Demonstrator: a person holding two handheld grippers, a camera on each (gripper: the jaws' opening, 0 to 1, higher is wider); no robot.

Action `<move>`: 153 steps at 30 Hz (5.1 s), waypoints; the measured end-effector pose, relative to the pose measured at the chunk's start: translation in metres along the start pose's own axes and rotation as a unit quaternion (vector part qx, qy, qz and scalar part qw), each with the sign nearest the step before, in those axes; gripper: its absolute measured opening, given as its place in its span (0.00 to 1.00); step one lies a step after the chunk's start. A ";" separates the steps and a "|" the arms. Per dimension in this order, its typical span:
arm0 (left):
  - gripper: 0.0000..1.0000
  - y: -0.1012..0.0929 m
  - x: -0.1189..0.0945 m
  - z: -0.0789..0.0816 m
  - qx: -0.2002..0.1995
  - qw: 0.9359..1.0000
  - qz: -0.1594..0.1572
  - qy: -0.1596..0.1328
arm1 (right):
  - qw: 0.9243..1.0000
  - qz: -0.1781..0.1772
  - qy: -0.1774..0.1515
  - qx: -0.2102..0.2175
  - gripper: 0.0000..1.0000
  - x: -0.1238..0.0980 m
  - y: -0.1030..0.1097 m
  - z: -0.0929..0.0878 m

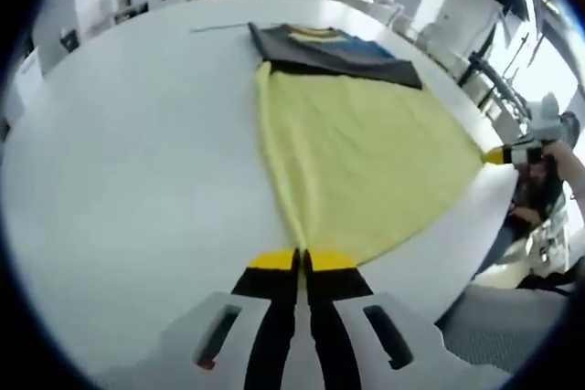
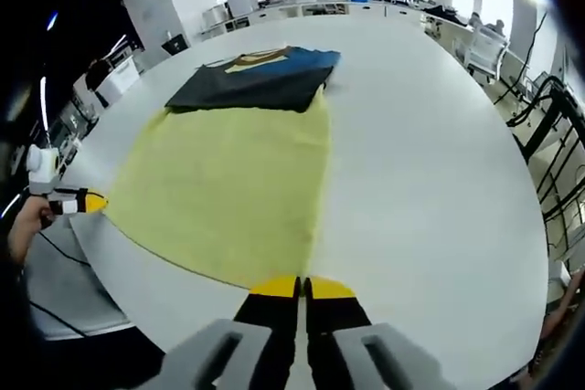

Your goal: Fold the garment on the visible template until the final outline fits inside the template.

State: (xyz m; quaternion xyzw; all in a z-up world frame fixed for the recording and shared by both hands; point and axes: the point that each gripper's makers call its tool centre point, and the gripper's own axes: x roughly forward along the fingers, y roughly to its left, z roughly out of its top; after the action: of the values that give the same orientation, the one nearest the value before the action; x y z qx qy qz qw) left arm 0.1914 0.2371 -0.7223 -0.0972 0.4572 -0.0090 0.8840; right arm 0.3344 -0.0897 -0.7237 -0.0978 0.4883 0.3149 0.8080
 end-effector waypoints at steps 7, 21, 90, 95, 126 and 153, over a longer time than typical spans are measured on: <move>0.00 -0.001 -0.013 -0.004 0.003 1.000 -0.009 0.008 | 1.000 0.007 0.008 -0.010 0.00 -0.009 0.005 -0.007; 0.00 -0.003 -0.025 -0.018 0.002 1.000 -0.017 0.018 | 0.999 0.016 0.017 -0.030 0.00 -0.023 0.017 -0.023; 0.00 -0.003 -0.085 0.102 0.003 0.994 -0.010 -0.105 | 0.990 -0.015 -0.123 -0.067 0.00 -0.081 0.016 0.117; 0.00 0.003 -0.079 0.123 0.001 0.993 -0.004 -0.119 | 0.987 -0.020 -0.137 -0.078 0.00 -0.078 0.012 0.139; 0.00 0.035 -0.046 0.236 -0.026 0.970 0.023 -0.243 | 0.973 -0.051 -0.219 -0.044 0.00 -0.033 -0.021 0.246; 0.00 0.082 0.031 0.273 -0.085 0.954 0.062 -0.280 | 0.970 -0.056 -0.236 0.004 0.00 0.051 -0.037 0.290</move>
State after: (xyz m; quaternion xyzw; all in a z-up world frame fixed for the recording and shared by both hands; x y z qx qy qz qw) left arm 0.4242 0.3594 -0.6083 -0.1420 0.1952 0.1124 0.9639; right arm 0.5841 0.0379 -0.6265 -0.0445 0.2786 0.2811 0.9173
